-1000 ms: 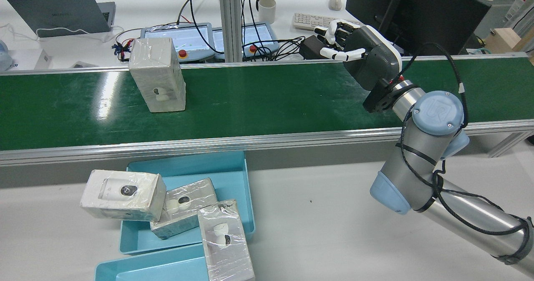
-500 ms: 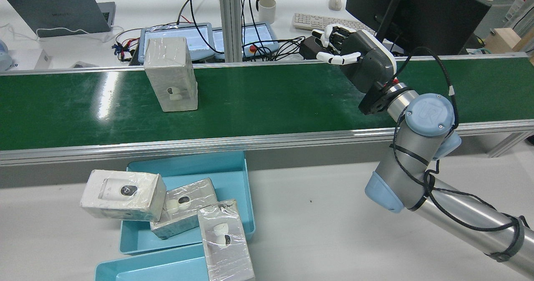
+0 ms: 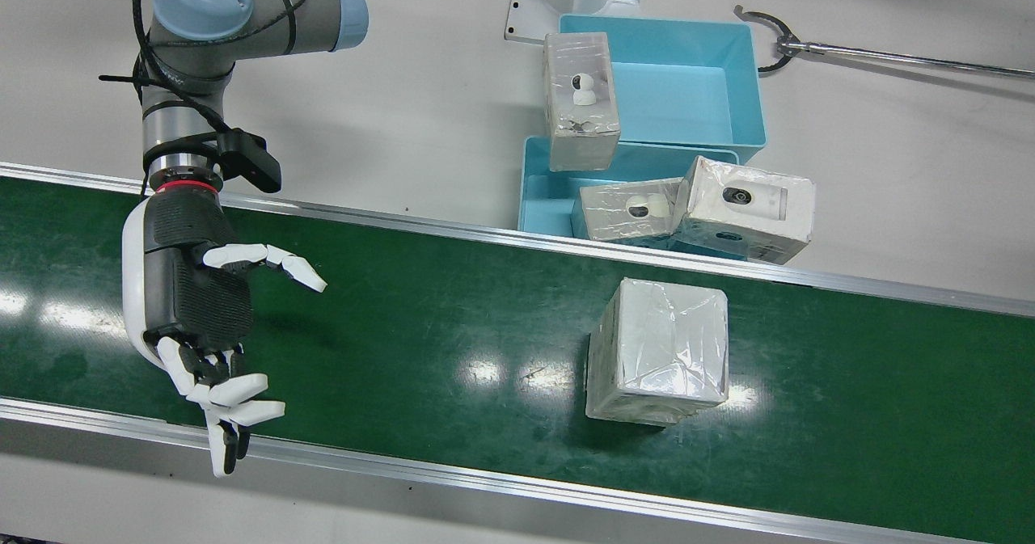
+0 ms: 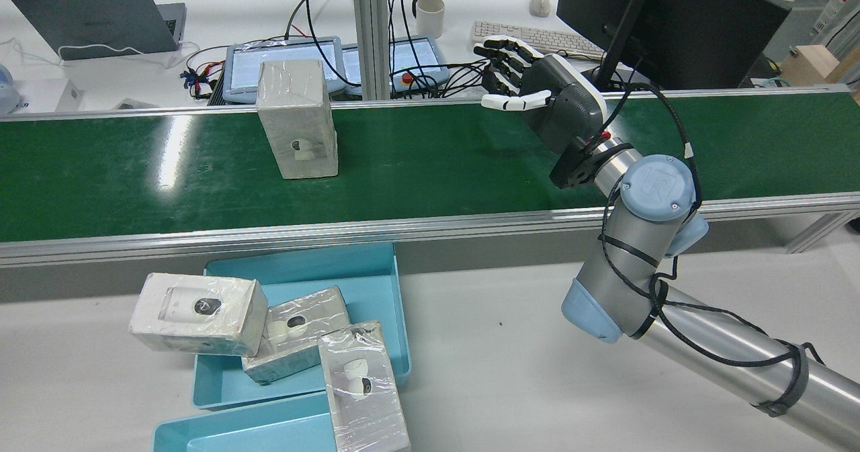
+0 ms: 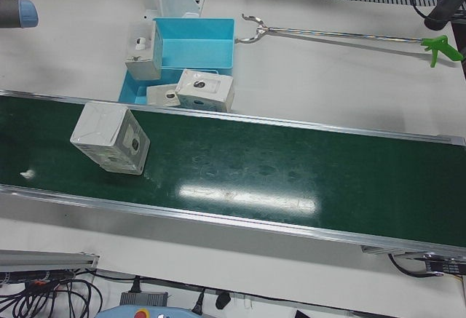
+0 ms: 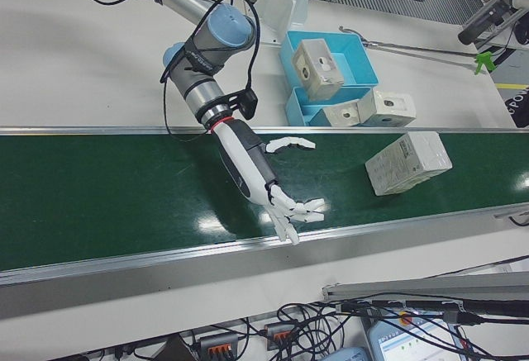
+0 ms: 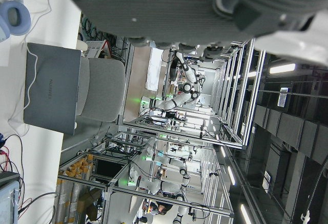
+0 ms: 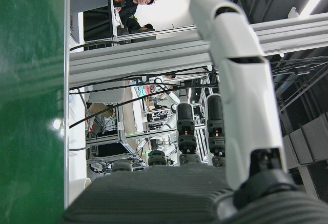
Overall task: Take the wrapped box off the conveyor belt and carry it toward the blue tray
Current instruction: 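Move the right hand toward the wrapped box on the belt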
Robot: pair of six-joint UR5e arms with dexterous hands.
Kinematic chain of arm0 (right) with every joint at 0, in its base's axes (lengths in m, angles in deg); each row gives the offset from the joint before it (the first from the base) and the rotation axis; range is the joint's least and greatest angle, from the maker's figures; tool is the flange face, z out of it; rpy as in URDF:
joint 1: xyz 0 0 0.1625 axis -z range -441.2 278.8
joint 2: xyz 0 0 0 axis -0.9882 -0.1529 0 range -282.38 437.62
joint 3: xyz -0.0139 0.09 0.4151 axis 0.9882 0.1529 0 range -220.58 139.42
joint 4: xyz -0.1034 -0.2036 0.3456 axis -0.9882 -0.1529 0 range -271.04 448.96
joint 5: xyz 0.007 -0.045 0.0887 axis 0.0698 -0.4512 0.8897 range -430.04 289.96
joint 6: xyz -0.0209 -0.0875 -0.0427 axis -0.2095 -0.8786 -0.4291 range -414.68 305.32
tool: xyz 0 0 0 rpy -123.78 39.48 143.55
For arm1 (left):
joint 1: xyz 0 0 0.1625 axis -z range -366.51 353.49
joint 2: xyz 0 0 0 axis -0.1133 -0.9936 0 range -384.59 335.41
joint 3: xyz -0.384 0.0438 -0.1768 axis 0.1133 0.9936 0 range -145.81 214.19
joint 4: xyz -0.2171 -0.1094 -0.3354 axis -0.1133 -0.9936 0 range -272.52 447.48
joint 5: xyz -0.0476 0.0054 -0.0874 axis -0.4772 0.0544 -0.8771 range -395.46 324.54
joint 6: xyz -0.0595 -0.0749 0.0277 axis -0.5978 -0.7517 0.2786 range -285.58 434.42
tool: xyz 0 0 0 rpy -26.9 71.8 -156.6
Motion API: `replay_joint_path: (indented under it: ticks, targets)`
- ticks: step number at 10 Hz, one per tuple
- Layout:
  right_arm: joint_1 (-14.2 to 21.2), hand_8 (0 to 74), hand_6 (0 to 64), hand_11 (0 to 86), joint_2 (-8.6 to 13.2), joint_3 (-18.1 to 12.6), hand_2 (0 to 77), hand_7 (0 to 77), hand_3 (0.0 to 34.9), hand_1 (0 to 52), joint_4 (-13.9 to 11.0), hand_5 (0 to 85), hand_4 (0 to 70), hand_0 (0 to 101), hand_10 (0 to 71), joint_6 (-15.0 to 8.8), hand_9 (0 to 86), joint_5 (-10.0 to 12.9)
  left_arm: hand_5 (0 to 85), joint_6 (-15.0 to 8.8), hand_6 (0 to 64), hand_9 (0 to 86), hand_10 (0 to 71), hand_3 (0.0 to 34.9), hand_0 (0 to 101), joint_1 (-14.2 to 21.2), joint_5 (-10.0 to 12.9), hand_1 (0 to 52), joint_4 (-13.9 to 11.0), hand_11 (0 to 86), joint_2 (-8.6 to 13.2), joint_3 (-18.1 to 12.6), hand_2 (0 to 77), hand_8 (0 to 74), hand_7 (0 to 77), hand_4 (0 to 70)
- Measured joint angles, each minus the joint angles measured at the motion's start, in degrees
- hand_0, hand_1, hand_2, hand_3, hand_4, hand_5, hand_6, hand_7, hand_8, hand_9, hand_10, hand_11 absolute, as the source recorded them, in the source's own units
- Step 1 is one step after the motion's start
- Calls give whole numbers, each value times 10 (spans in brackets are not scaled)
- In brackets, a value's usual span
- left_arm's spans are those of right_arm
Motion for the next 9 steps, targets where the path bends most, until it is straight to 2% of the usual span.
replay_joint_path:
  ticks: [1, 2, 3, 5, 9]
  targets:
    - [8, 5, 55, 16, 3, 0, 224, 218, 130, 196, 0, 327, 104, 522, 0, 0, 44, 0, 11, 0, 0, 0, 5, 0, 0, 0, 0, 0, 0, 0, 0, 0, 5, 0, 0, 0]
    - [15, 5, 38, 16, 6, 1, 235, 229, 166, 207, -1, 316, 104, 512, 0, -1, 44, 1, 11, 0, 0, 0, 0, 0, 0, 0, 0, 0, 0, 0, 0, 0, 5, 0, 0, 0]
    - [23, 5, 65, 16, 12, 1, 224, 278, 195, 169, -2, 338, 131, 498, 0, -5, 65, 1, 11, 0, 0, 0, 0, 0, 0, 0, 0, 0, 0, 0, 0, 0, 5, 0, 0, 0]
    - [31, 5, 65, 16, 30, 4, 224, 278, 195, 169, -4, 338, 131, 498, 0, -16, 65, 2, 11, 0, 0, 0, 0, 0, 0, 0, 0, 0, 0, 0, 0, 0, 5, 0, 0, 0]
    - [35, 5, 65, 16, 70, 33, 213, 284, 176, 196, -4, 355, 153, 515, 0, -32, 76, 2, 11, 0, 0, 0, 0, 0, 0, 0, 0, 0, 0, 0, 0, 0, 5, 0, 0, 0]
